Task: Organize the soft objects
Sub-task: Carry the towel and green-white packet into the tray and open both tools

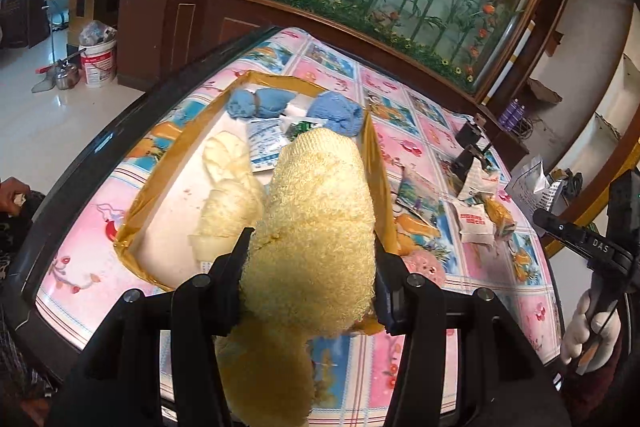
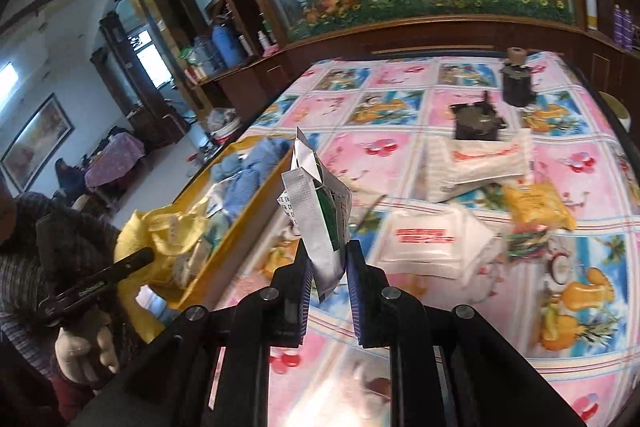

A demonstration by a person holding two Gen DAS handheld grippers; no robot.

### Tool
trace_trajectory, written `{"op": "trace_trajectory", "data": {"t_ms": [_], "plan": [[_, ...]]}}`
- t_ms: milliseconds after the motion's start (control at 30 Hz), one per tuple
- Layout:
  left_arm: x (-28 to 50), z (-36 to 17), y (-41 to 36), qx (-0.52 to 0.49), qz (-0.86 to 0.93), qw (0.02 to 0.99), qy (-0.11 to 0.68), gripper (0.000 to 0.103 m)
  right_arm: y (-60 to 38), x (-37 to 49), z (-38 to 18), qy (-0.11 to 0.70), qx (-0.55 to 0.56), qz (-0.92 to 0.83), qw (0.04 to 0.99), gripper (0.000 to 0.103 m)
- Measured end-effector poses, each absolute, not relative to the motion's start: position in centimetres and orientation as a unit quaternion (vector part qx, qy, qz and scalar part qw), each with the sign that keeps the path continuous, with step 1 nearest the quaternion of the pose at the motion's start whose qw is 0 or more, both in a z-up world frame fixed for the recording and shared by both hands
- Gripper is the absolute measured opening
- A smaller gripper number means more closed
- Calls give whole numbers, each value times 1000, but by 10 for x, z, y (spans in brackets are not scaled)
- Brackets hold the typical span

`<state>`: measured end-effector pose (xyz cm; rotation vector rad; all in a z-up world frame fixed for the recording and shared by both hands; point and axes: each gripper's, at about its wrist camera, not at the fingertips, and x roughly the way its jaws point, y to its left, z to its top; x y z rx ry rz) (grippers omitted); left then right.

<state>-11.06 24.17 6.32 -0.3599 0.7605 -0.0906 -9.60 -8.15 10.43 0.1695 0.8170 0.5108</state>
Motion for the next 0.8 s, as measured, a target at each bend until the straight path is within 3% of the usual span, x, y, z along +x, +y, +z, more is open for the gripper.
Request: {"op": "trace_trajectory", "data": {"t_ms": [600,733,800], "plan": [[18,50,287,-179,1,894,411,53,92,-30,55,481,57,341,805,17],[16,48,288,-184,-6,892,413,59,103,-21,45,491,48,343,800,28],[11,50,290,-189,-9,893,408,65,104,-23,45,489,46,341,802,47]]}}
